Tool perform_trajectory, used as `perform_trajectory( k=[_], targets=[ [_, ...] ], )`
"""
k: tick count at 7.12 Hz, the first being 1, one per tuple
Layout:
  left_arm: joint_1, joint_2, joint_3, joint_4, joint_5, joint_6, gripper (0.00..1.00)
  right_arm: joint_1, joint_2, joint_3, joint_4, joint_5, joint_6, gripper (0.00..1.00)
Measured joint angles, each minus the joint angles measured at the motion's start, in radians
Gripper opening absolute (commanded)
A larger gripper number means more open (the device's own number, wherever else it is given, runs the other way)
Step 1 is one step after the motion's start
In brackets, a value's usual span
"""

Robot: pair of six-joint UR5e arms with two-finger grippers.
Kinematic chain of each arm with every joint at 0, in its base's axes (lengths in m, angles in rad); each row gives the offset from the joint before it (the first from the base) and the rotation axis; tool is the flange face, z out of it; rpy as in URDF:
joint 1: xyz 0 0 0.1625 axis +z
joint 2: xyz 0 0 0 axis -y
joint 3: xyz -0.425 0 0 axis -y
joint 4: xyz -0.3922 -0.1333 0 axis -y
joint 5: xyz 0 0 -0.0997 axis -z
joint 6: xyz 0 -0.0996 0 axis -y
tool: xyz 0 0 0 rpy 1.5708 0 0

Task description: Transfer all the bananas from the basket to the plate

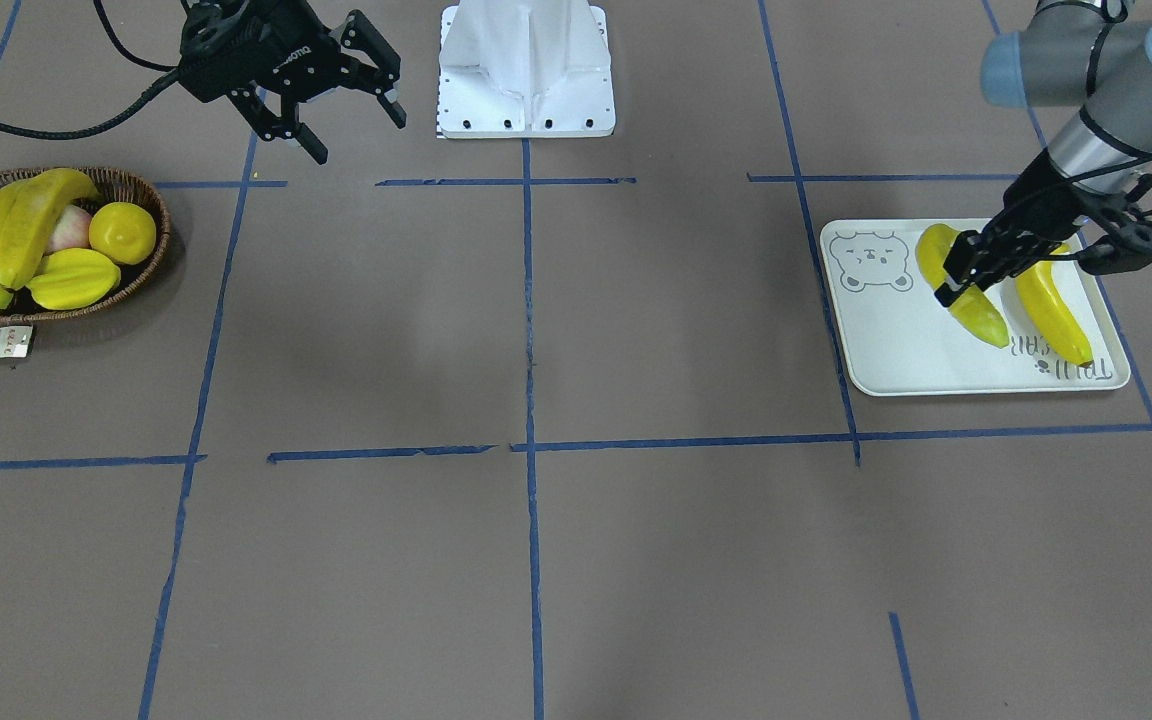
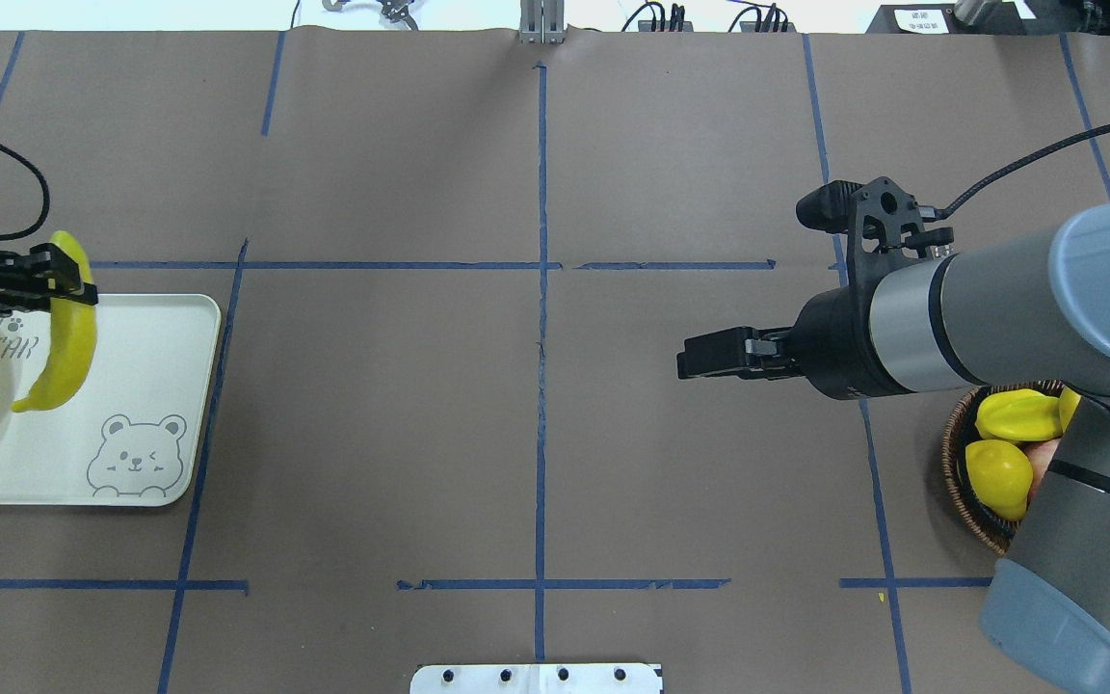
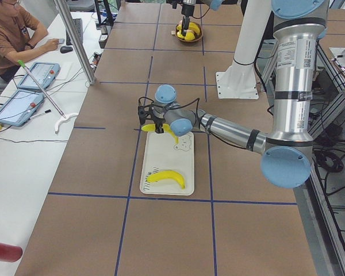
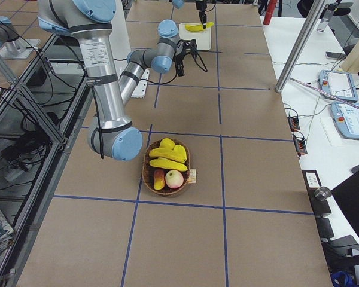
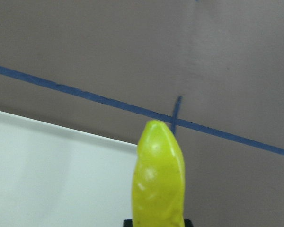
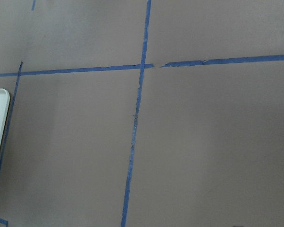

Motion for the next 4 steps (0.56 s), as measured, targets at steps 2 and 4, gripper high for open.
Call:
perform_trajectory(
  k=[2,4],
  targets=[
    [-0.006,0.063,0.034,0.001,0.03,0.023,0.0,0.004,-0.015,-0.005,-0.001,-0.015,0.0,1.0],
    [-0.002,0.058,0.091,0.002,0.062,0.024,0.0,0.003,-0.018,-0.008,-0.002,-0.027,0.0,1.0]
  ],
)
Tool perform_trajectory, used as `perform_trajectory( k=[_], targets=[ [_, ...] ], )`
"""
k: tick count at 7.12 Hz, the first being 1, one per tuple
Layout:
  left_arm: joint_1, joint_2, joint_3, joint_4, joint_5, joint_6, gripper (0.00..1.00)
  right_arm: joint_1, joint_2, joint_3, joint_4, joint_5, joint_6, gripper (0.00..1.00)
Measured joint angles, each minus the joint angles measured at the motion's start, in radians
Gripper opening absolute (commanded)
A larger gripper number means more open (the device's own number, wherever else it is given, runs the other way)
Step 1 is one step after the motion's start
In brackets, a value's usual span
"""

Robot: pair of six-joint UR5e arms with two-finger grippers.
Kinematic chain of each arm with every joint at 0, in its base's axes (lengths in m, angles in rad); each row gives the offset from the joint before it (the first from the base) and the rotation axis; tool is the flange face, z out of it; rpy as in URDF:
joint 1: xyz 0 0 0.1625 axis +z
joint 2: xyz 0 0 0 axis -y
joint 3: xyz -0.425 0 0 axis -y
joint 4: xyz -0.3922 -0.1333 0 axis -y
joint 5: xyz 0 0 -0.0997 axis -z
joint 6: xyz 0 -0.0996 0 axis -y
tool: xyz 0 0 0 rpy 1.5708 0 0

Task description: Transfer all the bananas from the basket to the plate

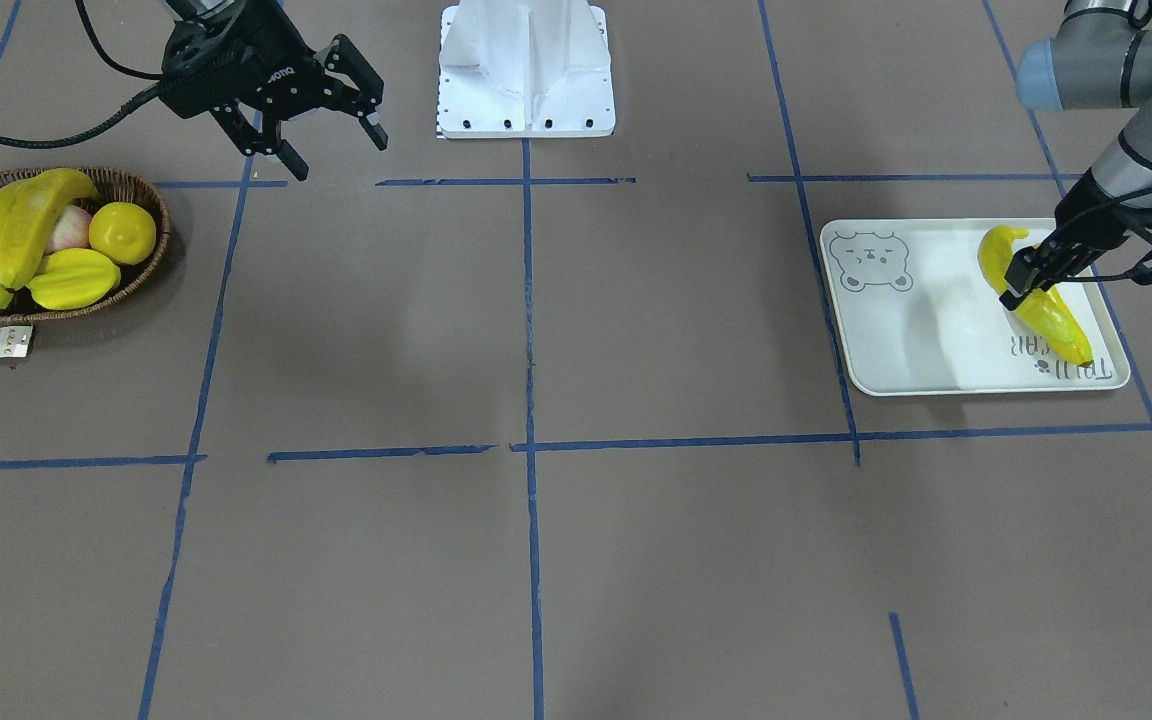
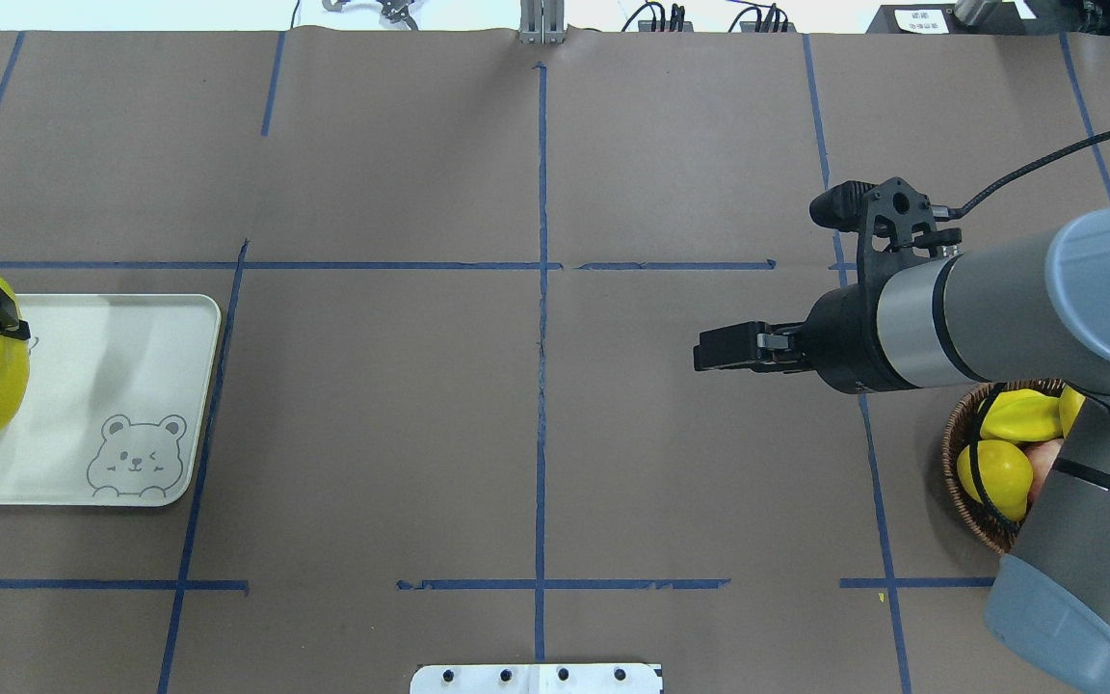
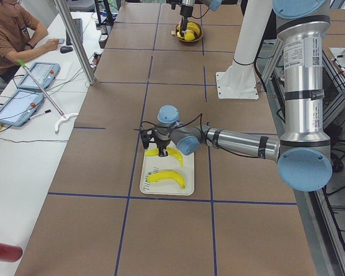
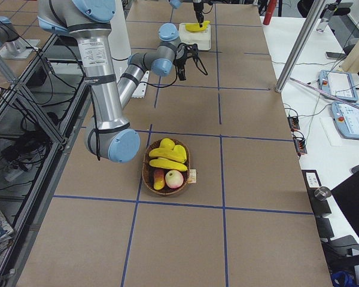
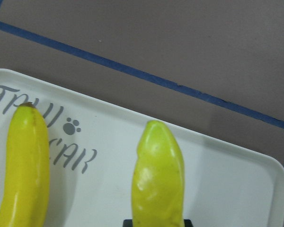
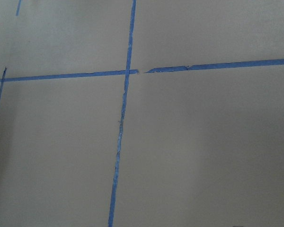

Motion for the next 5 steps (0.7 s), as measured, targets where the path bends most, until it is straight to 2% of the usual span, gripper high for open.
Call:
perform_trajectory(
  k=[1,2,3,4,5],
  targets=[
    [0.001,-0.003,0.013,0.0,0.003,-0.003,0.0,-0.001,-0.001,0.0,0.0,-0.002,0.0,1.0],
    [0.006,-0.004,0.02,0.0,0.005,-0.006,0.07,-0.001,-0.001,-0.001,0.0,-0.003,0.0,1.0],
    [0.02,-0.004,0.026,0.0,0.006,-0.007,0.21,0.0,-0.004,0.0,0.0,-0.003,0.0,1.0],
    [0.037,-0.003,0.031,0.0,0.007,-0.005,0.28,0.001,-0.007,0.002,0.0,-0.003,0.0,1.0],
    [0.048,0.0,0.033,-0.001,0.007,-0.002,0.42,0.003,-0.01,0.002,0.0,-0.004,0.0,1.0]
  ],
)
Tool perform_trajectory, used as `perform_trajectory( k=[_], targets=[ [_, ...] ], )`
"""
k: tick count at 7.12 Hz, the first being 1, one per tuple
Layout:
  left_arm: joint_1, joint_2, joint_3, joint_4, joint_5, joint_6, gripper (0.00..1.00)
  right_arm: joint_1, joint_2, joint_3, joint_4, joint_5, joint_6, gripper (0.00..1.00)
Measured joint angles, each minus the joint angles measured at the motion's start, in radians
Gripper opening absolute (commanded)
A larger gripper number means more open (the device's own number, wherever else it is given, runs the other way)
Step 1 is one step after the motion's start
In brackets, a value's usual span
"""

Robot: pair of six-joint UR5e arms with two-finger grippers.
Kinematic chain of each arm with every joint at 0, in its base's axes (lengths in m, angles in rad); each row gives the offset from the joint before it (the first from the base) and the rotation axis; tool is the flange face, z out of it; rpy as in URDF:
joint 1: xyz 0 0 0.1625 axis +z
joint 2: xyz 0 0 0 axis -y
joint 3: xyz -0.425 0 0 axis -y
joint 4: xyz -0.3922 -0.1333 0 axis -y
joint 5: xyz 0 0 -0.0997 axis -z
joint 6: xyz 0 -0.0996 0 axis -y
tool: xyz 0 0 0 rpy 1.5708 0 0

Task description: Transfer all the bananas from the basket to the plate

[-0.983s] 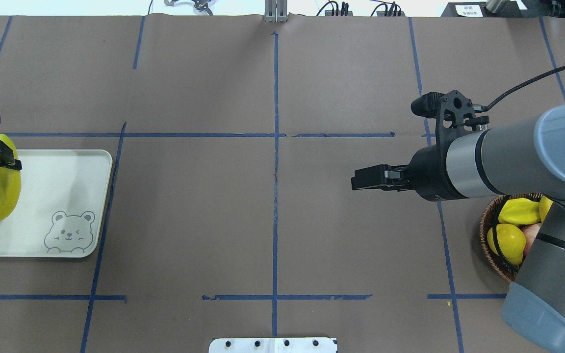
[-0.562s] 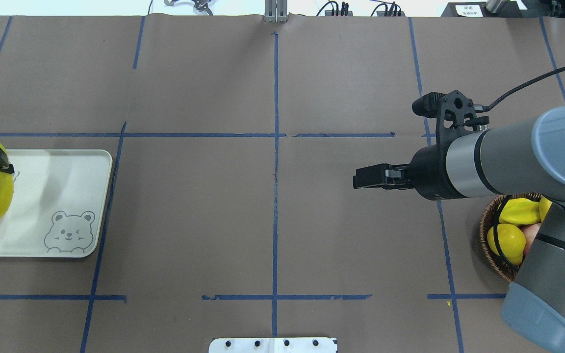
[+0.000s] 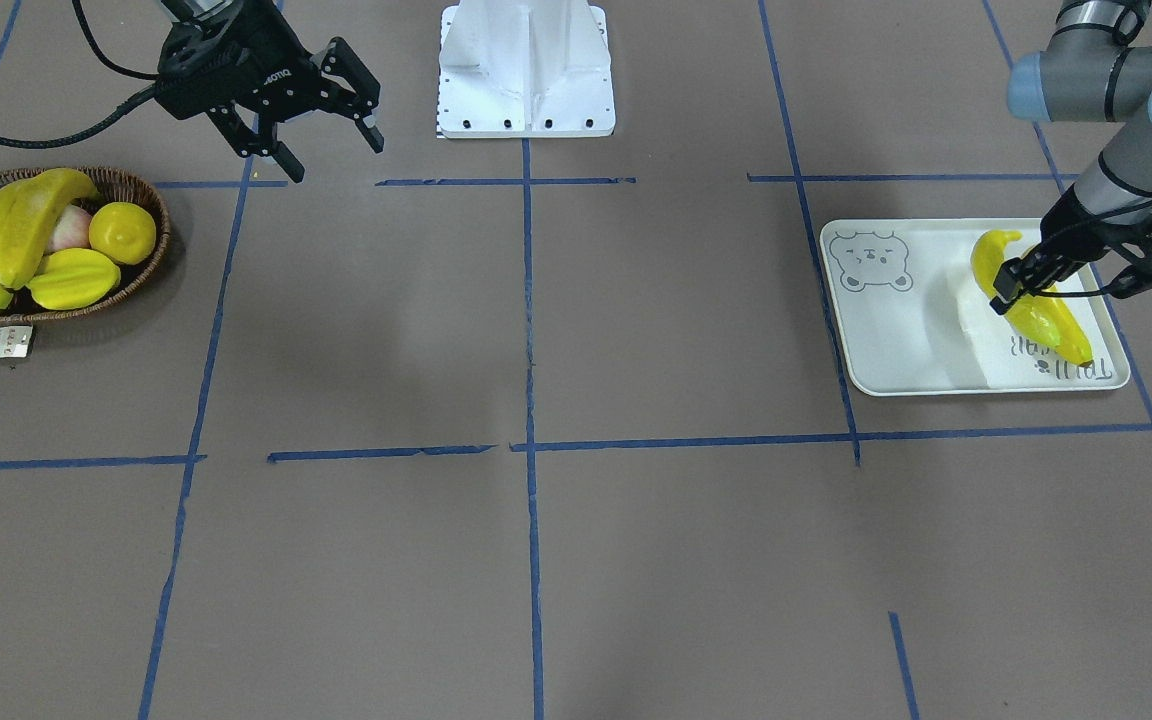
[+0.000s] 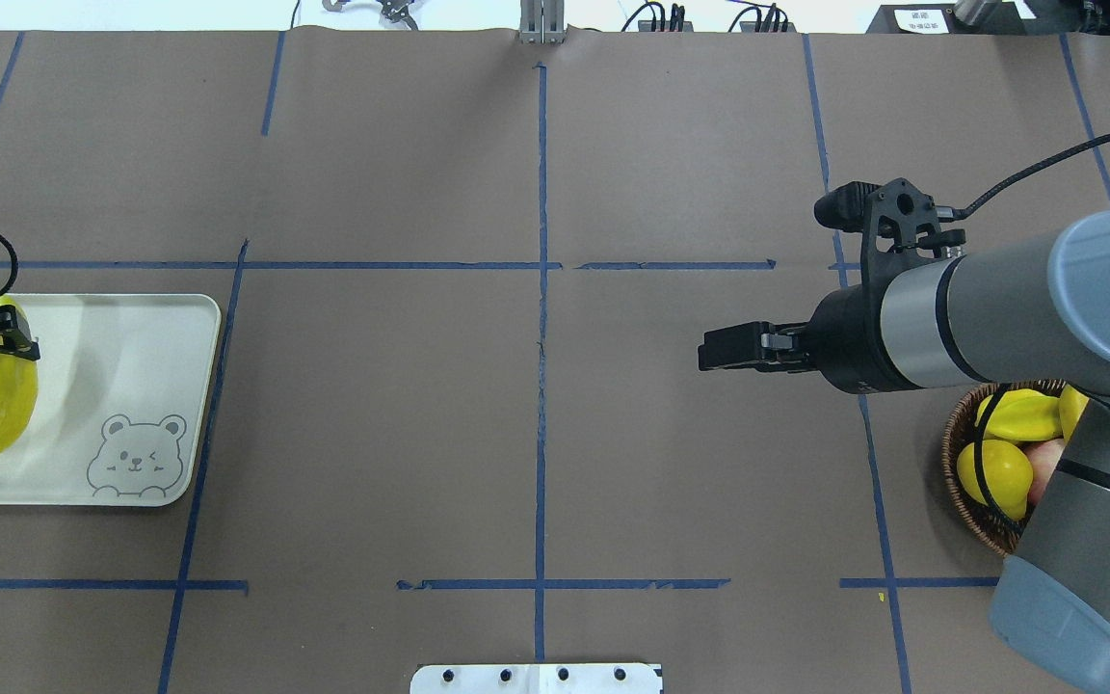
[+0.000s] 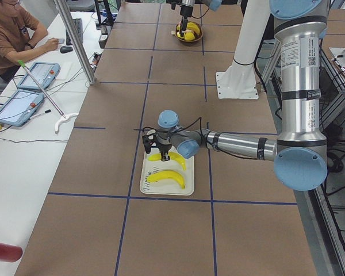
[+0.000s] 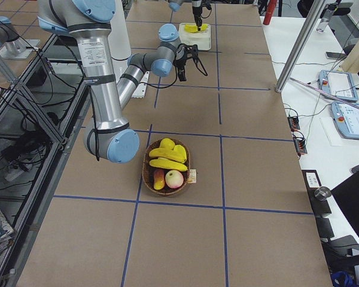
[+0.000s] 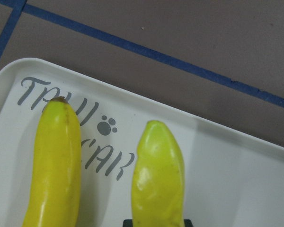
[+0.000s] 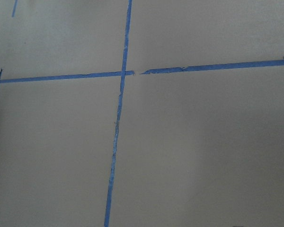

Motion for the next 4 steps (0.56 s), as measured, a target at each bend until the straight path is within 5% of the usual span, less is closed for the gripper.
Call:
perform_trajectory(
  k=[2,3,4],
  targets=[
    [0.008,0.01,0.002,0.0,0.002,0.005,0.44,0.005,-0.001,-0.002,0.0,0.0,0.0,1.0],
    [0.009,0.015,0.005,-0.001,0.002,0.006,0.98,0.005,-0.001,-0.002,0.0,-0.001,0.0,1.0],
    [0.009,0.018,0.009,-0.001,0.005,0.007,0.99,0.006,0.0,-0.002,0.0,0.0,0.0,1.0]
  ],
)
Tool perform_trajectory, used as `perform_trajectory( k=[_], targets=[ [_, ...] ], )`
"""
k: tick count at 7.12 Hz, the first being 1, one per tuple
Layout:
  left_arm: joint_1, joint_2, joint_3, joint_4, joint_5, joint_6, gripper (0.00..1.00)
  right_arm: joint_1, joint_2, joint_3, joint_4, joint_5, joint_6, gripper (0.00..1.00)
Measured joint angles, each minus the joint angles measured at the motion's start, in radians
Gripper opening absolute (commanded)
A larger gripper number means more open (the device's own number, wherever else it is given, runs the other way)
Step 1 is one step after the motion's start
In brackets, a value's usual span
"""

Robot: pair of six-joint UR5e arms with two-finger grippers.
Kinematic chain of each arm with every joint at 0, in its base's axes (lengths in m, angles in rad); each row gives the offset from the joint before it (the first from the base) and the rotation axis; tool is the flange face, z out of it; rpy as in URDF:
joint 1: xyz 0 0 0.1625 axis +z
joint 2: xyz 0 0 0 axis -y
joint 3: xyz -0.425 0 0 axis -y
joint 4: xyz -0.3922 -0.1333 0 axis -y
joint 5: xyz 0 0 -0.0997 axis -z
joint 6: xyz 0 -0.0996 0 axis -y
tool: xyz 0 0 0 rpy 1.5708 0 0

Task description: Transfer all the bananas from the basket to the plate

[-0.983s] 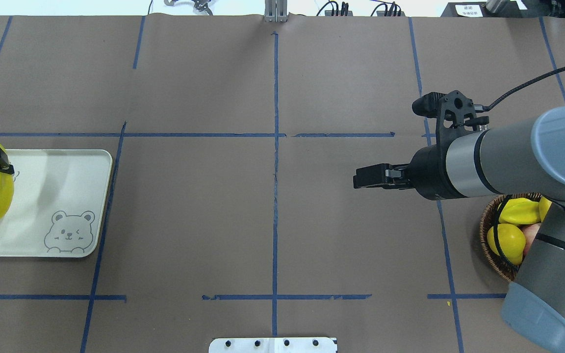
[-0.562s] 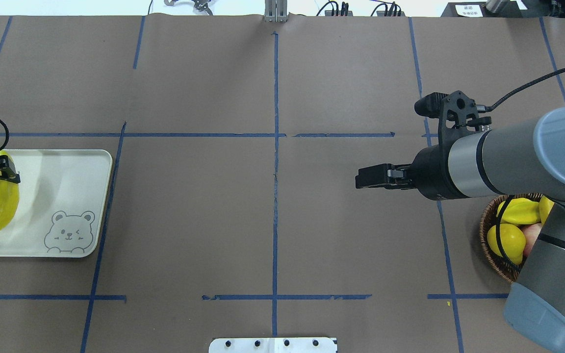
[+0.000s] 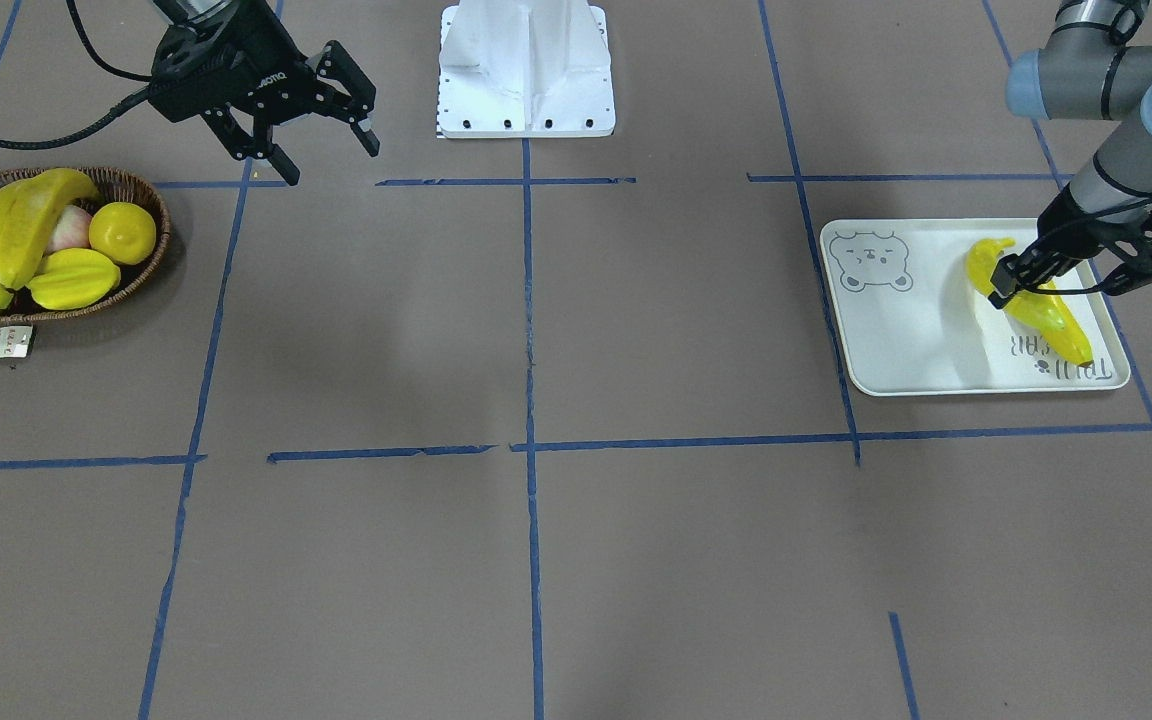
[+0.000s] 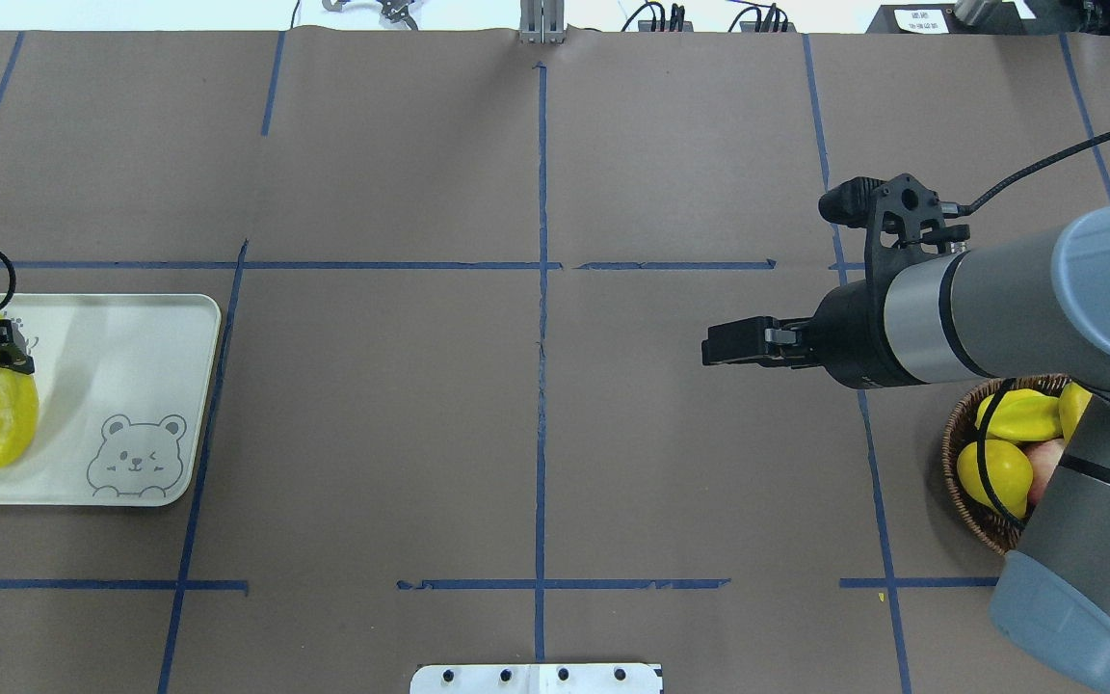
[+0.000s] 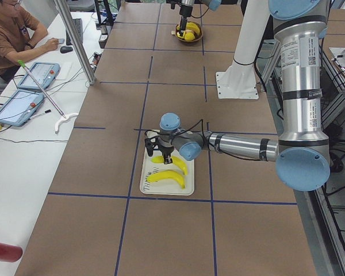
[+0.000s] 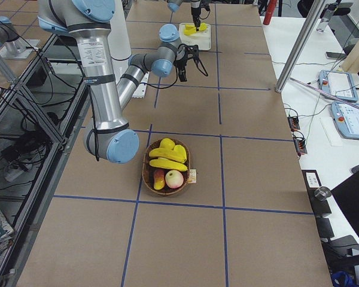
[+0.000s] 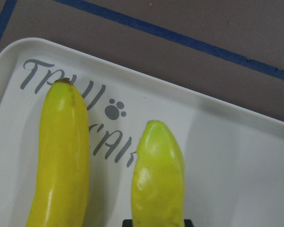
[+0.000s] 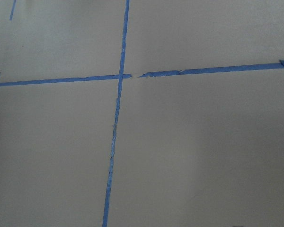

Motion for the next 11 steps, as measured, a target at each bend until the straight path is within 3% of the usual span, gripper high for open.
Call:
perform_trajectory(
  k=[3,5,8,11],
  targets=[
    [-0.001,0.002,-0.009,-0.004,0.026,0.005,0.99,0.008,-0.015,0.002,0.0,0.0,0.0,1.0],
    [-0.004,-0.004,-0.072,0.001,0.009,0.002,1.0,0.047,-0.078,0.011,0.0,0.007,-0.002,1.0],
    [-0.004,-0.057,-0.177,0.062,-0.036,-0.011,1.0,0.156,-0.296,0.045,0.0,0.008,-0.017,1.0],
    [0.024,-0.153,-0.193,0.084,-0.042,-0.115,1.0,0.165,-0.497,0.041,-0.027,-0.042,-0.02,1.0]
  ],
)
